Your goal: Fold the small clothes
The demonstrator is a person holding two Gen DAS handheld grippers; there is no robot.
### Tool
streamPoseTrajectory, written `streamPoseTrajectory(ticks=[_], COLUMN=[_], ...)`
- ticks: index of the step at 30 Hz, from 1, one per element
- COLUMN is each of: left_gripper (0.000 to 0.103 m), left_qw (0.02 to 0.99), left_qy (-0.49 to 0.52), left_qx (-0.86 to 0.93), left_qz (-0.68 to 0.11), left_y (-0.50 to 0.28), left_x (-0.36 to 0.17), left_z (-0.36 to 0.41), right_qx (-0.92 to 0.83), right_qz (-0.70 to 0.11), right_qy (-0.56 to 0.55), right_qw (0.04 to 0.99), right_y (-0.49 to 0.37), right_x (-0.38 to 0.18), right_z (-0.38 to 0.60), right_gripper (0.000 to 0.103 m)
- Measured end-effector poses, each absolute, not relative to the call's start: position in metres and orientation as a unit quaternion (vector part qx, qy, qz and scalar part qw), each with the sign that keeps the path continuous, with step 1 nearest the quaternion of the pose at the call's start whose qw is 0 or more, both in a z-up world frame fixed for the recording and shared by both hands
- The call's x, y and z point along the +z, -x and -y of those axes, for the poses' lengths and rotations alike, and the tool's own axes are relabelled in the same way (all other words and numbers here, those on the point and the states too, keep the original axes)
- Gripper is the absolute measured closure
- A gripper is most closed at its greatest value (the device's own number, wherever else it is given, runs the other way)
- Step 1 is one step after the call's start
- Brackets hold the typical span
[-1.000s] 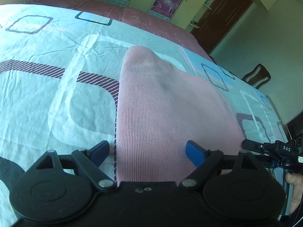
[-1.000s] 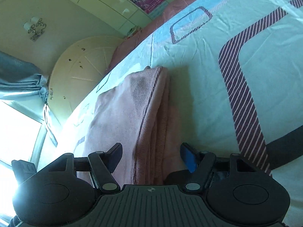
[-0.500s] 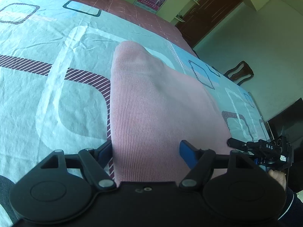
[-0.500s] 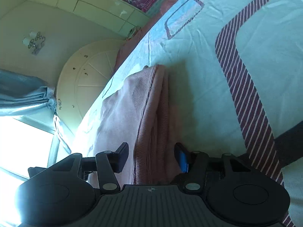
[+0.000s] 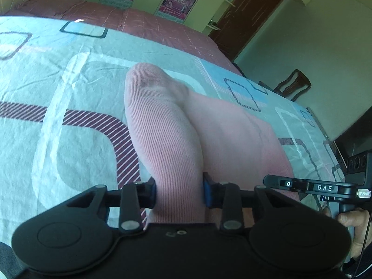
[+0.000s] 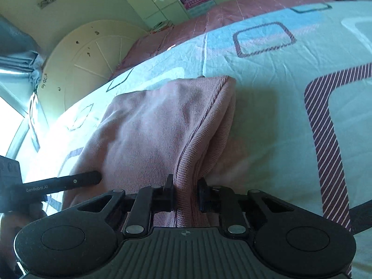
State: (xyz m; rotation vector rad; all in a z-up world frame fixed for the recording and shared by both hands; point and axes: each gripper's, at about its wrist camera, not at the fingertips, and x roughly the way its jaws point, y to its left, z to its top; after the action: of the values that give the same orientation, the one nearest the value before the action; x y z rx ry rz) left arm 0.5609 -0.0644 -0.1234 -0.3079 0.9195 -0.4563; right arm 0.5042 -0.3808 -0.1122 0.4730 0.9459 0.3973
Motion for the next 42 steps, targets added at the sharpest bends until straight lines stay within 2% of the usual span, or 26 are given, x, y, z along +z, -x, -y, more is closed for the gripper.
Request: streamPoseTrajectory(ticks=[7, 11, 13, 14, 15, 17, 18, 21, 25, 26, 27, 28, 30, 33, 37, 42], left_gripper=[0.073, 0.073, 0.067, 0.066, 0.064, 0.059, 0.057, 0.05, 0.05, 0.05, 0.056, 0.062, 0.068, 0.072, 0.073, 0.073], left_qw=[0.859, 0.843, 0.834, 0.831, 0.831, 0.836, 0.837, 0.836, 0.823, 0.819, 0.818, 0.819, 0.825, 0.837, 0.845, 0.855], left_qy=[0.172, 0.175, 0.191, 0.204, 0.211, 0.204, 0.198, 0.189, 0.202, 0.208, 0.214, 0.215, 0.205, 0.181, 0.17, 0.173], left_qx=[-0.262, -0.251, -0.246, -0.244, -0.241, -0.241, -0.242, -0.244, -0.256, -0.259, -0.259, -0.258, -0.257, -0.269, -0.289, -0.285], left_qz=[-0.405, -0.443, -0.456, -0.456, -0.454, -0.449, -0.448, -0.455, -0.465, -0.467, -0.468, -0.466, -0.46, -0.442, -0.416, -0.398], left_y=[-0.536, -0.535, -0.534, -0.534, -0.533, -0.531, -0.531, -0.537, -0.543, -0.545, -0.547, -0.549, -0.548, -0.542, -0.537, -0.535], left_x=[-0.092, -0.121, -0.138, -0.141, -0.142, -0.14, -0.14, -0.142, -0.151, -0.153, -0.155, -0.155, -0.149, -0.134, -0.11, -0.086], left_z=[0.047, 0.033, 0.024, 0.019, 0.015, 0.012, 0.012, 0.015, 0.021, 0.022, 0.024, 0.026, 0.03, 0.031, 0.021, -0.031], right_qx=[0.201, 0.191, 0.182, 0.179, 0.166, 0.157, 0.164, 0.191, 0.244, 0.242, 0.237, 0.234, 0.23, 0.231, 0.242, 0.262], right_qz=[-0.422, -0.46, -0.474, -0.47, -0.463, -0.43, -0.43, -0.454, -0.451, -0.455, -0.469, -0.475, -0.471, -0.442, -0.416, -0.399], right_qy=[-0.213, -0.212, -0.238, -0.258, -0.271, -0.288, -0.302, -0.356, -0.415, -0.407, -0.388, -0.364, -0.312, -0.256, -0.215, -0.183], right_qw=[0.858, 0.841, 0.828, 0.825, 0.828, 0.841, 0.835, 0.794, 0.752, 0.754, 0.757, 0.766, 0.793, 0.828, 0.85, 0.86], right_y=[-0.478, -0.476, -0.477, -0.475, -0.471, -0.458, -0.457, -0.466, -0.485, -0.489, -0.493, -0.495, -0.495, -0.485, -0.477, -0.48], right_x=[-0.071, -0.096, -0.114, -0.118, -0.118, -0.115, -0.118, -0.142, -0.159, -0.159, -0.159, -0.156, -0.141, -0.106, -0.068, -0.034], right_z=[0.366, 0.363, 0.369, 0.376, 0.383, 0.4, 0.406, 0.422, 0.425, 0.421, 0.413, 0.405, 0.392, 0.377, 0.352, 0.297], right_gripper=[0.086, 0.086, 0.086, 0.081, 0.062, 0.036, 0.036, 0.036, 0.036, 0.047, 0.08, 0.083, 0.084, 0.084, 0.085, 0.085])
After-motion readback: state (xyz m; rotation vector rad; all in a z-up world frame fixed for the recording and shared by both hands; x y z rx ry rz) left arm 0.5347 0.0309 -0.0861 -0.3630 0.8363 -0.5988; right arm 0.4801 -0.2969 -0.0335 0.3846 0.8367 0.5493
